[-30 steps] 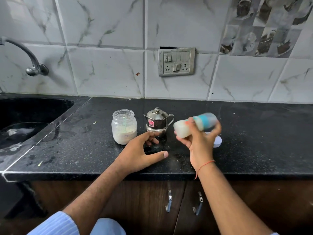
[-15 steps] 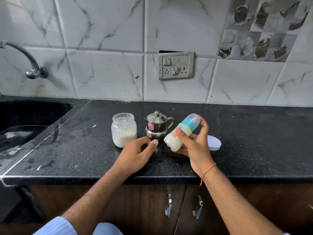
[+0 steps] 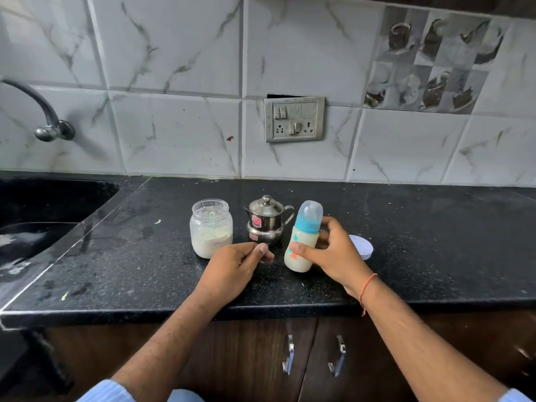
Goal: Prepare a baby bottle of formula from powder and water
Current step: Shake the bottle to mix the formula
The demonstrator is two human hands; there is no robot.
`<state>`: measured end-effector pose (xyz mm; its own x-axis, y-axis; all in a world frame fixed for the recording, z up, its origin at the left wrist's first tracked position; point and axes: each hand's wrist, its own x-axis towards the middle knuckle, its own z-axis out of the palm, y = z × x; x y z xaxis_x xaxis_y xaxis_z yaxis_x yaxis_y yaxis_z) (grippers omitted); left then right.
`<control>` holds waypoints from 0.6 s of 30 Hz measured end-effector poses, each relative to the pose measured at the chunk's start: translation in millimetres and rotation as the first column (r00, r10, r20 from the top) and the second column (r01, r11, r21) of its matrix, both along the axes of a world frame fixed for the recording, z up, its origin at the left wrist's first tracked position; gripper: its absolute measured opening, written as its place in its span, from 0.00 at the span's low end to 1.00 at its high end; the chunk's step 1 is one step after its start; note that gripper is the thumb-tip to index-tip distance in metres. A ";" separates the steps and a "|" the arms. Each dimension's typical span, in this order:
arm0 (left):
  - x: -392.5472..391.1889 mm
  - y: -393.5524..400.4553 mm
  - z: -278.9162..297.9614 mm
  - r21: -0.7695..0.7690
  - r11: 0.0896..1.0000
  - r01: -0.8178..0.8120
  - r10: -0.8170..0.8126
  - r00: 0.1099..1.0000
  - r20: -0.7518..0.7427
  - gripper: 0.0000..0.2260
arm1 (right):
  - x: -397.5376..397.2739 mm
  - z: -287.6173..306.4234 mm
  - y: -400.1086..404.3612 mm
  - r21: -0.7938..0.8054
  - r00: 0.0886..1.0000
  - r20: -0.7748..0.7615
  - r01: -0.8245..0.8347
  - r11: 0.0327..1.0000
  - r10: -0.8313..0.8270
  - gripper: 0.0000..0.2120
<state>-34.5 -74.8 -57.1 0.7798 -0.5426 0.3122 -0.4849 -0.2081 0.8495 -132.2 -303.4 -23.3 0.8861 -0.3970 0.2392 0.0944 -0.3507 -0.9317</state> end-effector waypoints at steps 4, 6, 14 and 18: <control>-0.3 0.3 0.1 0.028 0.999 -0.017 0.016 0.999 0.037 0.14 | -1.1 6.8 -16.6 -0.182 0.998 -0.041 0.043 0.982 -0.051 0.31; -2.4 1.2 2.1 0.061 0.998 -0.033 0.028 0.997 0.077 0.13 | -0.9 12.2 -23.1 -0.251 0.994 -0.059 0.071 0.965 -0.089 0.29; -8.7 1.0 7.0 0.042 0.998 -0.039 0.035 0.995 0.093 0.13 | 22.2 19.8 -49.8 -0.370 0.980 -0.093 0.131 0.920 -0.177 0.30; -9.5 1.3 6.3 0.048 0.998 -0.038 0.035 0.998 0.052 0.13 | 34.7 22.0 -55.1 -0.394 0.974 -0.097 0.149 0.907 -0.203 0.32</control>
